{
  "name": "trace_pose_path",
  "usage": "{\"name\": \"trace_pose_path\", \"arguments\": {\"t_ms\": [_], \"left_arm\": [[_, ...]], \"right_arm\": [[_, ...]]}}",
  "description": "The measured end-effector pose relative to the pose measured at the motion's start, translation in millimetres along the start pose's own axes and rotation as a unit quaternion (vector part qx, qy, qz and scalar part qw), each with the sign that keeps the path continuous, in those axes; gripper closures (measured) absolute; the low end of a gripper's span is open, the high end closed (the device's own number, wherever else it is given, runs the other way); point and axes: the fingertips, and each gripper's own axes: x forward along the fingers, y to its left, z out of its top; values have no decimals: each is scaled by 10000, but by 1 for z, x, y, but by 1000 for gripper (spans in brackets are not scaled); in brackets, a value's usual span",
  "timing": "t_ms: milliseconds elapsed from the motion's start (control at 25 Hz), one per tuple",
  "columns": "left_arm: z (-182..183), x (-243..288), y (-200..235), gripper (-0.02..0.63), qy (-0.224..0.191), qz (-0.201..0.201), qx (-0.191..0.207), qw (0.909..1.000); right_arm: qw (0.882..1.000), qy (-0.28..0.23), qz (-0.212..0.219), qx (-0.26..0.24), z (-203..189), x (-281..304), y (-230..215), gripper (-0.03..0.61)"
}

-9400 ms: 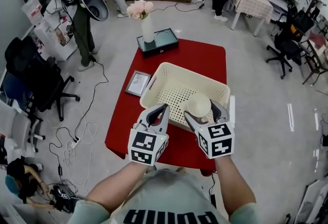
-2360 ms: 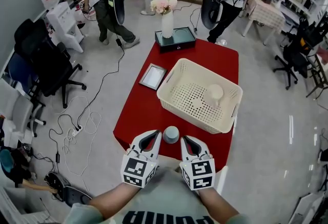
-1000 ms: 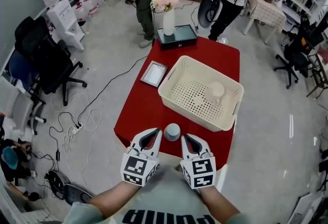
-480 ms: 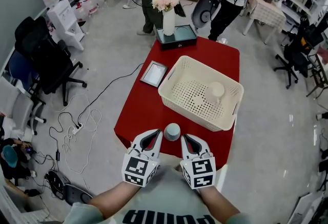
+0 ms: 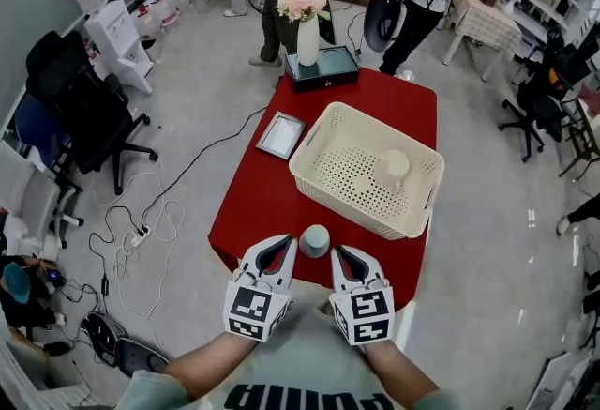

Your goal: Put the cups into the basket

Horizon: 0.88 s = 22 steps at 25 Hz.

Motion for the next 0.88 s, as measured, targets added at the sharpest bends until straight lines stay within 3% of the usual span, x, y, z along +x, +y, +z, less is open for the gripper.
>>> {"name": "trace_pose_path", "arguments": {"t_ms": [440,600,880], "left_arm": [[-8,0,15,607,104,227,14,9997],[-15,1,21,607,182,262,51,9995],[-24,9,33,607,279,297,67,9991]], "right_arm": [[9998,0,126,-161,1,15,8,544],[9993,127,218,-276,-6,28,16,408],[9981,376,274,-411,-23,56,21,299]]}}
